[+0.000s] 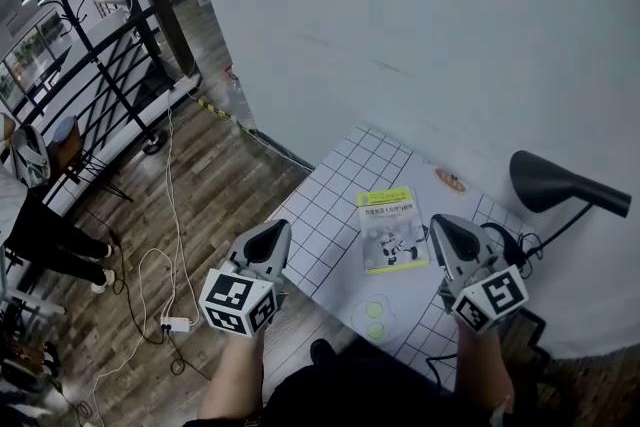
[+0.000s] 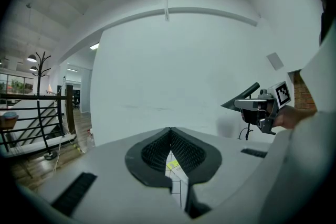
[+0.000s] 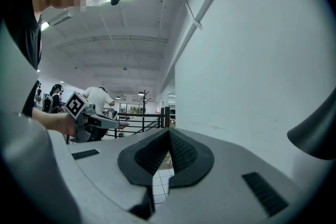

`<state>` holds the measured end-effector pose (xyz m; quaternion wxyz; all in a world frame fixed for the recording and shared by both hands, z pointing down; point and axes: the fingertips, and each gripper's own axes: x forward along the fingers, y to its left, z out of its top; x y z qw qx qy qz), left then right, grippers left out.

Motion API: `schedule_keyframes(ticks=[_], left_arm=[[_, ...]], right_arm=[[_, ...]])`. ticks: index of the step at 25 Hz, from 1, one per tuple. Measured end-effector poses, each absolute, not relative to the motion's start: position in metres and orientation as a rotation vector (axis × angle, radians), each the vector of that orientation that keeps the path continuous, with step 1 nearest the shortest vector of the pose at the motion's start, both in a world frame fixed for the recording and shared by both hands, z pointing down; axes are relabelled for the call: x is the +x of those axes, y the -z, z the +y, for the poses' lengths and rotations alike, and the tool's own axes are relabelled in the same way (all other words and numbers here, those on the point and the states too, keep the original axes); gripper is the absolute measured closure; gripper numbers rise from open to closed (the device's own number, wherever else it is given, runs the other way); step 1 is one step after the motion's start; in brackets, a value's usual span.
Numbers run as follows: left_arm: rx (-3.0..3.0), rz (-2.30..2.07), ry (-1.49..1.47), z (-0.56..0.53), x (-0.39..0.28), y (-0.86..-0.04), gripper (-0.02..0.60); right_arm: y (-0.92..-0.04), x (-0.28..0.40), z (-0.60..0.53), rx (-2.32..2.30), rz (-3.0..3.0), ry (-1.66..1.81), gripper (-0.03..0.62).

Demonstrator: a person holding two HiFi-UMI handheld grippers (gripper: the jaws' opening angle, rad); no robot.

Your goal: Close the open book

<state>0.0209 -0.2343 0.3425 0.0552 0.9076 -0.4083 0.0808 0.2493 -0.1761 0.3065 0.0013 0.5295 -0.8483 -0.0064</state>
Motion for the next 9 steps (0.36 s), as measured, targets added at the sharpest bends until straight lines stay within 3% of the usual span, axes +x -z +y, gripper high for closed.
schedule_keyframes(ticks=[9], left_arm=[[2.757, -1.225, -0.254, -0.2332, 0.0205, -0.3482, 0.572]], right_arm=[[-0.3148, 0.2448, -0.1762, 1.649, -2.662, -0.018, 0.591]])
